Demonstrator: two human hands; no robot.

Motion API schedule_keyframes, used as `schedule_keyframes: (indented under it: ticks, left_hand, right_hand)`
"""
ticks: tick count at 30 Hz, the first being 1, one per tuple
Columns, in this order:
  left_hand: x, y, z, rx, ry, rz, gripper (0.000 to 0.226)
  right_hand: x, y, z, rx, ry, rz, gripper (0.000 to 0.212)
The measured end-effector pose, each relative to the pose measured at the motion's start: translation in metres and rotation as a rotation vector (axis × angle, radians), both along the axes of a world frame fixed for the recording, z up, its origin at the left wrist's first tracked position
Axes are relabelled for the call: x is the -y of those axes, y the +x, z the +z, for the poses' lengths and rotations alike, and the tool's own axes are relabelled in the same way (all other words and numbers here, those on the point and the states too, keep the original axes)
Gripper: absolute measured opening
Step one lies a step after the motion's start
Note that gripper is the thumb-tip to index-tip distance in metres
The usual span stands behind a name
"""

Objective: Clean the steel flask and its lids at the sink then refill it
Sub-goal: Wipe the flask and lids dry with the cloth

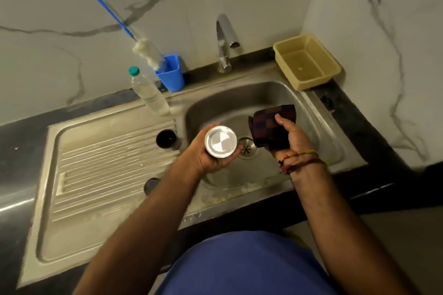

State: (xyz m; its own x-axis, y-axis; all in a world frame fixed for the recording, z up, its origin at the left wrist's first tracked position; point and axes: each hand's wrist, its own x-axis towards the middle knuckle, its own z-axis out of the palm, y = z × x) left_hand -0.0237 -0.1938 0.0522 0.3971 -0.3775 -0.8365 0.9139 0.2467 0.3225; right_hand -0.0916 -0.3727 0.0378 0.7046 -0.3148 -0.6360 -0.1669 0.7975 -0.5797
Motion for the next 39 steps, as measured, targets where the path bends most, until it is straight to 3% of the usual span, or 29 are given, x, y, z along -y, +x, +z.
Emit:
schedule_keyframes:
  ticks: [3, 6, 8, 9, 11, 14, 17, 20, 23, 27, 31, 34, 39]
  left_hand:
    - [0.008, -0.001, -0.003, 0.118, 0.080, -0.160, 0.039]
    - [0.003, -0.007, -0.015, 0.545, 0.274, -0.219, 0.048]
    - [-0.005, -0.009, -0.015, 0.823, 0.288, -0.229, 0.057]
    - [-0.009, -0.009, -0.015, 0.878, 0.256, -0.234, 0.063]
    - [-0.012, -0.011, -0.014, 0.888, 0.210, -0.216, 0.073]
    - [-0.009, -0.019, -0.016, 0.868, 0.196, -0.137, 0.073]
    - [-0.008, -0.030, -0.018, 0.864, 0.200, -0.072, 0.068]
    - [-0.002, -0.040, -0.011, 0.803, 0.246, -0.026, 0.087]
    - [0.003, -0.043, -0.004, 0.844, 0.251, 0.004, 0.069]
    - [-0.012, -0.048, -0.007, 0.941, 0.220, 0.066, 0.056]
    - [-0.014, -0.051, 0.000, 0.962, 0.251, 0.057, 0.046]
    - [-0.024, -0.045, 0.003, 0.958, 0.172, 0.109, 0.035]
    - [-0.031, -0.051, 0.001, 0.938, 0.220, 0.086, 0.044]
  right_hand:
    - [0.015, -0.004, -0.004, -0.007, -0.021, 0.003, 0.037]
    - [0.027, -0.004, -0.007, -0.046, -0.186, -0.019, 0.034]
    - [0.033, -0.001, -0.009, -0.087, -0.384, -0.062, 0.029]
    - [0.032, 0.001, -0.008, -0.112, -0.521, -0.064, 0.029]
    - [0.025, 0.007, 0.003, -0.121, -0.835, -0.034, 0.037]
    - [0.000, 0.019, 0.027, 0.080, -1.182, -0.050, 0.042]
    - [-0.024, 0.034, 0.050, 0.297, -1.419, -0.041, 0.045]
    - [-0.045, 0.047, 0.064, 0.390, -1.566, 0.053, 0.052]
    - [-0.074, 0.048, 0.067, 0.423, -1.701, 0.202, 0.057]
    - [-0.079, 0.027, 0.048, 0.590, -2.051, 0.288, 0.050]
    - [-0.086, 0.035, 0.057, 0.494, -1.967, 0.276, 0.057]
    - [-0.100, 0.017, 0.050, 0.560, -2.008, 0.331, 0.050]
    - [-0.110, 0.023, 0.059, 0.449, -1.872, 0.323, 0.059]
